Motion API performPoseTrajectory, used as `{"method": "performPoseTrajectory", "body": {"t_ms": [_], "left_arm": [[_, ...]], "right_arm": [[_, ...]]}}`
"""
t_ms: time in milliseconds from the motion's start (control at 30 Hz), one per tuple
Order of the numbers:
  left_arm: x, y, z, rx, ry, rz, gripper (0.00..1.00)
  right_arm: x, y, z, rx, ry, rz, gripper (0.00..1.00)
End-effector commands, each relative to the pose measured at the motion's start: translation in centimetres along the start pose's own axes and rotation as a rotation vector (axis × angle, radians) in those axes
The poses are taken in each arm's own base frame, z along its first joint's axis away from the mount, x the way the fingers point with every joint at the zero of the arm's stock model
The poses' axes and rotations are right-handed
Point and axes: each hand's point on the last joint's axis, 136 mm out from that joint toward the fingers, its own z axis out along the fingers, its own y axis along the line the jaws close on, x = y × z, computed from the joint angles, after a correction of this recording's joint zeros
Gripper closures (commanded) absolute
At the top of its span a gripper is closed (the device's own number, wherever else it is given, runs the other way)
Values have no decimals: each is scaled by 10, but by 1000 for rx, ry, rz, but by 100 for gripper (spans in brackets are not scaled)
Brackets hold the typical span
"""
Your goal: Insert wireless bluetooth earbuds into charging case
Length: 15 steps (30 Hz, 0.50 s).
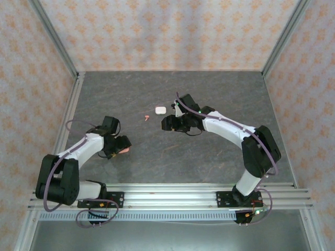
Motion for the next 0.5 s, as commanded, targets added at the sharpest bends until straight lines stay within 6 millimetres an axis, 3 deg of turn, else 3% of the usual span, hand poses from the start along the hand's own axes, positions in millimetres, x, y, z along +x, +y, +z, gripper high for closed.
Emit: {"method": "performPoseTrajectory", "body": {"t_ms": [0,467], "left_arm": [[-5,-24,6,52,-13,-23,26],[8,-137,22,138,2,170,33]], "right_arm": [[2,-2,-7,15,-14,-21,39],[14,-22,-21,85,-27,12,38]]}}
